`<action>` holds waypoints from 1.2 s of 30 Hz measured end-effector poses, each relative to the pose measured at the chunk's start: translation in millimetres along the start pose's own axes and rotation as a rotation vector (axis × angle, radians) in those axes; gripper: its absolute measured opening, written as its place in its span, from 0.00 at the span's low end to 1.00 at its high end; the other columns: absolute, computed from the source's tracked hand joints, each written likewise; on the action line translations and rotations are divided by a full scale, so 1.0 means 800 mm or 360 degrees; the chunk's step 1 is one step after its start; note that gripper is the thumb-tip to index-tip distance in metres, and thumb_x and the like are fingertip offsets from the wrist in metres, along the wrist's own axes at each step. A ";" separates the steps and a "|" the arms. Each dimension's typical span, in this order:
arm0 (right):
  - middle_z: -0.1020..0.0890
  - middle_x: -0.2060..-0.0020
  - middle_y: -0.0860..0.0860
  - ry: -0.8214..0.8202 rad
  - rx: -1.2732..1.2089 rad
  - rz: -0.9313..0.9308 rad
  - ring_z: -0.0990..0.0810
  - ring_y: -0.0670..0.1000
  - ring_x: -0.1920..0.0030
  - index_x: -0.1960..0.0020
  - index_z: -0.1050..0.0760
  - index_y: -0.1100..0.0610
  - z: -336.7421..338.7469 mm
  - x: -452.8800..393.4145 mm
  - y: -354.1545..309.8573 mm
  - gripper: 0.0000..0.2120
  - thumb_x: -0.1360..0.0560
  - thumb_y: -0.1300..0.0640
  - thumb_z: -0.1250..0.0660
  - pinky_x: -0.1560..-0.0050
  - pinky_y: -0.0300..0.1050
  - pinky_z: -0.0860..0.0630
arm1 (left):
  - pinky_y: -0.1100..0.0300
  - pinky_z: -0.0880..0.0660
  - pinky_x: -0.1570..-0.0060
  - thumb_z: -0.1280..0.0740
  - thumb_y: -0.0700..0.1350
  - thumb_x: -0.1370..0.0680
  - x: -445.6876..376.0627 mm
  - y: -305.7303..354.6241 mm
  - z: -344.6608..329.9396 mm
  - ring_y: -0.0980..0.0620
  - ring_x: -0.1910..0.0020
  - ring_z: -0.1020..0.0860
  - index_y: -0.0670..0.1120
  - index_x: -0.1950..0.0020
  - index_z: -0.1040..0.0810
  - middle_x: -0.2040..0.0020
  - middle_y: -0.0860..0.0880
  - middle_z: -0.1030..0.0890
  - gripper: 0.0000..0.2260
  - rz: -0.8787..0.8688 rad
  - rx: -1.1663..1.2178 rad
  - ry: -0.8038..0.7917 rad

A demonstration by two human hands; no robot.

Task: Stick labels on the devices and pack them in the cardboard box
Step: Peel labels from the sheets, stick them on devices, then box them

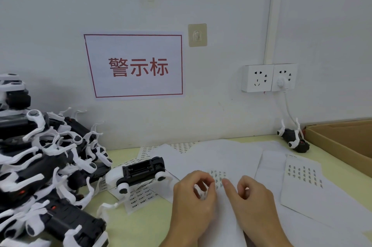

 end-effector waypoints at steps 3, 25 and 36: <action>0.35 0.83 0.47 -0.0043 -0.0030 0.0038 0.38 0.45 0.80 0.65 0.34 0.56 -0.003 0.002 0.001 0.18 0.25 0.51 0.28 0.74 0.34 0.35 | 0.69 0.30 0.67 0.32 0.41 0.29 0.000 0.001 -0.002 0.53 0.61 0.21 0.54 0.63 0.21 0.64 0.57 0.19 0.08 -0.0048 -0.0001 -0.0011; 0.33 0.80 0.47 -0.0328 -0.0152 0.0162 0.36 0.43 0.76 0.60 0.18 0.52 -0.015 0.000 -0.002 0.09 0.25 0.64 0.29 0.69 0.32 0.33 | 0.58 0.27 0.64 0.33 0.45 0.27 0.003 0.000 -0.011 0.49 0.70 0.28 0.60 0.47 0.34 0.61 0.54 0.19 0.16 -0.0005 0.0077 -0.0221; 0.33 0.80 0.46 -0.0284 -0.0107 0.0161 0.35 0.43 0.76 0.65 0.19 0.48 -0.015 -0.001 -0.002 0.12 0.26 0.61 0.27 0.70 0.33 0.34 | 0.67 0.31 0.65 0.32 0.42 0.24 0.005 0.000 -0.017 0.57 0.69 0.27 0.59 0.47 0.30 0.60 0.55 0.18 0.14 0.0013 -0.0041 -0.0320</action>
Point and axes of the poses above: each hand's wrist, its own x-axis away from the middle knuckle, its own z-axis out of the back of the hand, y = z × x, the point moved 8 cm from there along -x, towards the middle knuckle
